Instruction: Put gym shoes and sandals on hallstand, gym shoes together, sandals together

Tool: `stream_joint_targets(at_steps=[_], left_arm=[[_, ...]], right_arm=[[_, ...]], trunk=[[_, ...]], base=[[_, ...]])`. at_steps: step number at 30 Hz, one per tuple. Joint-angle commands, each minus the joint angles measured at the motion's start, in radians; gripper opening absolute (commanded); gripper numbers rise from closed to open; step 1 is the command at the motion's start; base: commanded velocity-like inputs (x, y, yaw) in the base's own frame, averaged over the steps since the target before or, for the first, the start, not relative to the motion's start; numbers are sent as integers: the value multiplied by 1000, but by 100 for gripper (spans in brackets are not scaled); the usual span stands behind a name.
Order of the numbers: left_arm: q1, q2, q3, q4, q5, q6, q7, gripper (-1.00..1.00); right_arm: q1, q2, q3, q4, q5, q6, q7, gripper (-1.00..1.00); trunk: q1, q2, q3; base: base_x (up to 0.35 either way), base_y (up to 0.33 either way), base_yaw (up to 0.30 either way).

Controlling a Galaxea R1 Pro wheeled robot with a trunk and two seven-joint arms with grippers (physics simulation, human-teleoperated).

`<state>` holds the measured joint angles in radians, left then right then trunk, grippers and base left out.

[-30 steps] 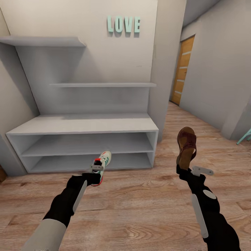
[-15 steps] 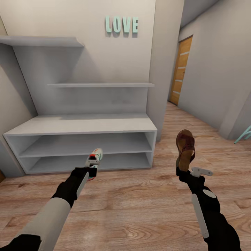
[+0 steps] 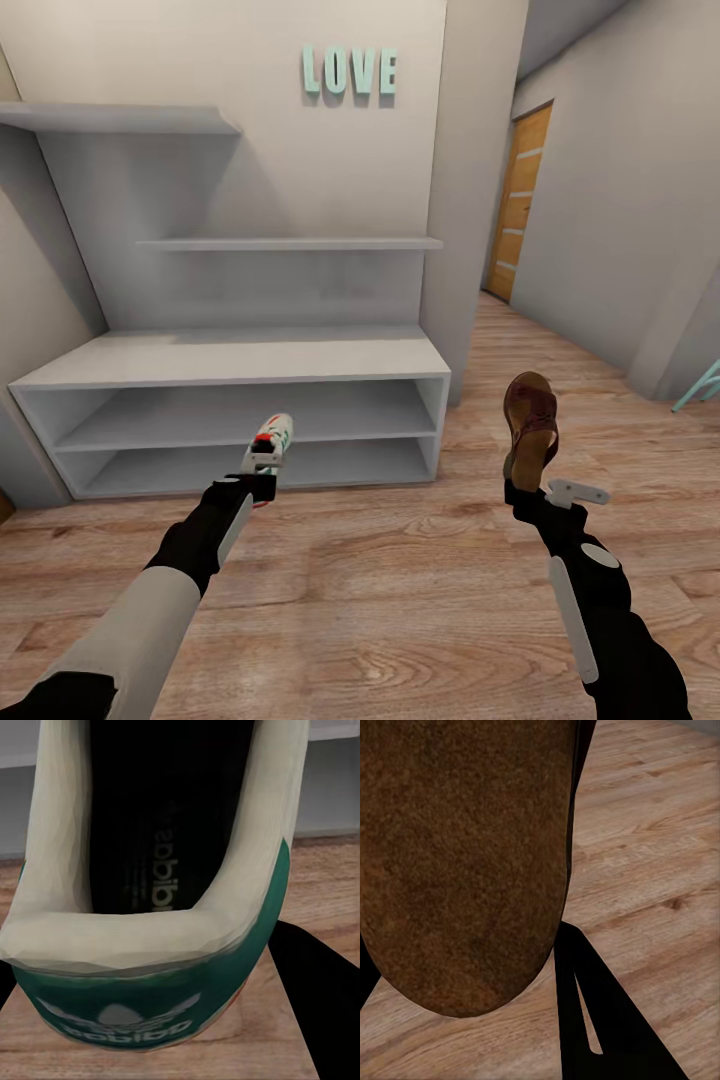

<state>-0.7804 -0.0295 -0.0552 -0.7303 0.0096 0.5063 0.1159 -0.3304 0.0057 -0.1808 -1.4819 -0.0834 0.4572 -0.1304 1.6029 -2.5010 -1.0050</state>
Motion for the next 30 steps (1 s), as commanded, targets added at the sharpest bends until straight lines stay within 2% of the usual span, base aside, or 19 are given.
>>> stream_joint_targets(at_steps=[1, 5, 20, 30], left_arm=[[0, 0, -3, -1, 1, 4, 5, -100], [0, 0, -3, -1, 3, -18, 4, -100], [1, 2, -2, -1, 3, -40, 4, -100], [1, 2, -1, -1, 0, -80, 4, -100]], right_arm=[[-1, 0, 0, -1, -12, 5, -8, -100], [-1, 0, -1, -1, -12, 5, -8, -100], [-1, 0, -2, -1, -12, 6, -8, -100], [0, 0, -2, -1, -12, 6, -8, -100]], trunk=[[0, 0, -1], [0, 0, -4], [7, -4, -86], [11, -6, -139]], base=[[0, 0, 0], [0, 0, 0], [0, 0, 0], [0, 0, 0]])
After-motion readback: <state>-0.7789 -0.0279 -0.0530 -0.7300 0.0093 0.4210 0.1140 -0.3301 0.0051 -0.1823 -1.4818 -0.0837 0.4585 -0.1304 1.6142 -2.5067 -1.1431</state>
